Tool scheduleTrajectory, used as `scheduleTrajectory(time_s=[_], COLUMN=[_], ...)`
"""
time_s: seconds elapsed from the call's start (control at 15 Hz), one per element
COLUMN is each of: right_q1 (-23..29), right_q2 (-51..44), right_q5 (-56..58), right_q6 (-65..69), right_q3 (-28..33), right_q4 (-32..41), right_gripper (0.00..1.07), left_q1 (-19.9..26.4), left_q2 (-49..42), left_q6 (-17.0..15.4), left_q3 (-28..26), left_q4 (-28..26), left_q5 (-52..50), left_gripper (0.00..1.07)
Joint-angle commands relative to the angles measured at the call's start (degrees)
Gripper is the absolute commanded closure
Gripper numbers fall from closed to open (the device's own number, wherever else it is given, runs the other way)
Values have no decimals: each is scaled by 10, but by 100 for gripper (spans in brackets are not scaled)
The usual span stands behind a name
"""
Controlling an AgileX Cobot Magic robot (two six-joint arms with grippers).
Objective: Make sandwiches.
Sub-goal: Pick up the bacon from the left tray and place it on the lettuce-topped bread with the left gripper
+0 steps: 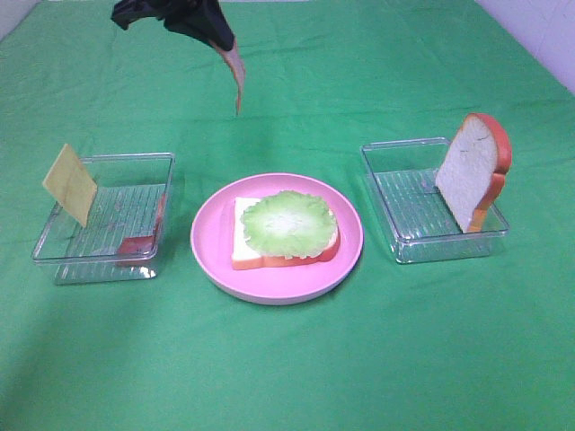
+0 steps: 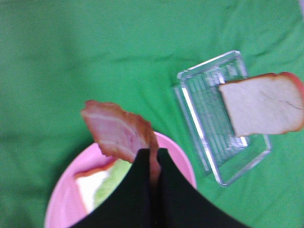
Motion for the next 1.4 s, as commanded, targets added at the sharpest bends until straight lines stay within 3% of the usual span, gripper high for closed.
scheduleTrajectory(time_s=[0.07, 0.2, 0.47, 0.8, 0.87, 0.93, 1.0, 1.07, 1.13, 1.4], right_q1=[1, 1, 1, 1, 1, 1, 1, 1, 1, 1], right_q2=[-9, -9, -9, -9, -9, -9, -9, -9, -9, -9], right_q5=[-6, -6, -6, -6, -6, -6, -6, -6, -6, -6], right_q6=[-6, -5, -5, -5, -5, -5, -5, -5, -5, -5], right_q3=[2, 2, 2, 2, 2, 2, 2, 2, 2, 2], right_q4=[0, 0, 0, 0, 0, 0, 0, 0, 0, 0], right_gripper=[33, 33, 33, 33, 33, 33, 33, 33, 33, 33], left_q1=[-16, -43, -97, -115, -115, -115, -115, -115, -115, -115], left_q2=[13, 27, 62, 102, 107, 109, 109, 109, 109, 109], left_q6=[52, 80, 79, 75, 73, 44, 44, -21, -31, -41], left_q3=[-1, -1, -1, -1, -1, -1, -1, -1, -1, -1], left_q4=[-92, -128, -135, -115, -95, -26, -26, 104, 140, 175], left_q5=[-4, -4, 7, 44, 55, 66, 66, 79, 82, 87], left_gripper=[107, 107, 107, 107, 107, 107, 107, 107, 107, 107])
